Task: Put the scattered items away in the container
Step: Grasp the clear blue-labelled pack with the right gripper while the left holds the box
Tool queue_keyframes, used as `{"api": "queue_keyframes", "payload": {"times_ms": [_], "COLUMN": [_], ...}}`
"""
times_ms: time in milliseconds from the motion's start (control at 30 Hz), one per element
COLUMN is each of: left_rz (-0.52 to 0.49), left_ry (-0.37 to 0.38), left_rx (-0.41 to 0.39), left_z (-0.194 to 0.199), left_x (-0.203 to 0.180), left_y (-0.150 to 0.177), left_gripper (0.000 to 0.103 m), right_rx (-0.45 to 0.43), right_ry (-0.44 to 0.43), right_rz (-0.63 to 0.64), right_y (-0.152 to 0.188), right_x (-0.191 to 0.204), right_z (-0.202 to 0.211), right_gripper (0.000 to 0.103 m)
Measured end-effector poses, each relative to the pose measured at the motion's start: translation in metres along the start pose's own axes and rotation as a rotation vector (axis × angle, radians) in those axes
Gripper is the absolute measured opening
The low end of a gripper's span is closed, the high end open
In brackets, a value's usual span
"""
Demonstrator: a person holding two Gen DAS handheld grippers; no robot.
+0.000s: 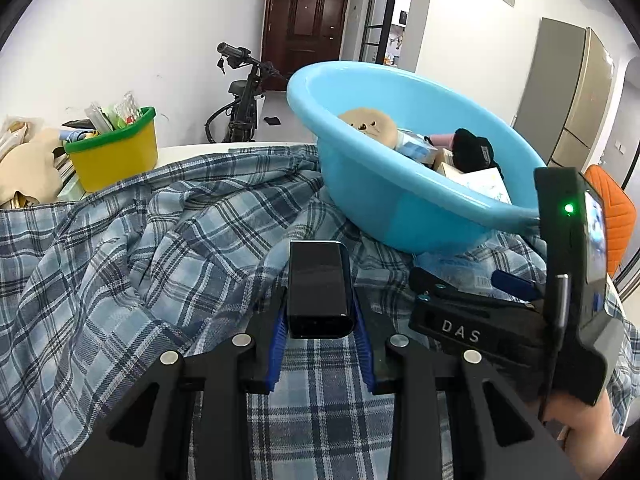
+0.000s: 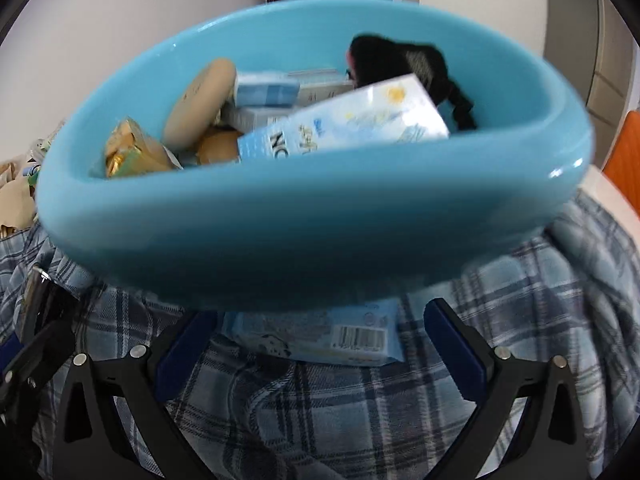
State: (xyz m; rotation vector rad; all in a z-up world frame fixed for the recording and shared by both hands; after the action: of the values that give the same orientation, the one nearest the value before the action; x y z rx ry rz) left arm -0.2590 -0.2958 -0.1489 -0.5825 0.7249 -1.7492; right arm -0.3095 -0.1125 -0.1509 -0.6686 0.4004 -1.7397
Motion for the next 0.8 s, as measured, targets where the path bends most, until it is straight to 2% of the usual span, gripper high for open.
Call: {"api": "queue_keyframes", "payload": {"times_ms": [100,133,233,400,500,600,633,800], "left_rz": [-0.015,-0.021,-0.028,-0.047,-0.085,-0.118,-0.128,-0.143], "left_ry": [0.001,0.001,0.004,0.022,0.001,0.026,0.031,0.047], "left_rx": [0.006,0.01,0.004,-0.013,-0.024,-0.057,-0.065,-0.101], "left_z": [-0.001,-0.001,0.006,0.022,0.037,0.059,0.066,0.089], "left_x": [-0.004,-0.006,-0.01,-0.027,-0.044,-0.07,-0.079,-0.114], "left_y": [-0.002,-0.003,-0.004,-0.002,0.002,0.003,0.003,0.005], "left_gripper": [0.032,0.032,0.032,0.032,0.032,0.032,0.032,0.032], "right_rx": [0.006,0.019,0.057,0.024,0.018,-0.009,-0.016,-0.08], "right_ry": [0.034,0.031,-0.028,-0.067,-0.102,-0.121,-0.123,-0.129], "right_rz": [0.043,0.045,0.041,0.119,0.143,0.162,0.17,0.24], "right_y": [0.004,0.007,0.016,0.032,0.045,0.057,0.046,0.054], "right_x": [-0.003,-0.004,-0.008,-0.02,-0.031,-0.039,-0.036,-0.046], "right_z": [0.004,0.007,0.027,0.072,0.097,0.124,0.124,0.162], "right_gripper": [0.074,0.072,0.071,0.071,0.071,0.071,0.071,0.071]}}
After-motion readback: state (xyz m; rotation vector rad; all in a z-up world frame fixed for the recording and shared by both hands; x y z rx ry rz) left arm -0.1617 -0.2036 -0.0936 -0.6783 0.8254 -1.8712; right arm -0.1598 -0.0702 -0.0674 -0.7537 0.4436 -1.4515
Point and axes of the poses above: each gripper's, at about its wrist camera, not at the fingertips, and z roughly against the way its jaws point, x to its left, y to its underside, the point moved 10 cm from there along -z, roughly the way its jaws point, and after that the axes turned 12 degrees about -z, right-handed, at the moved point
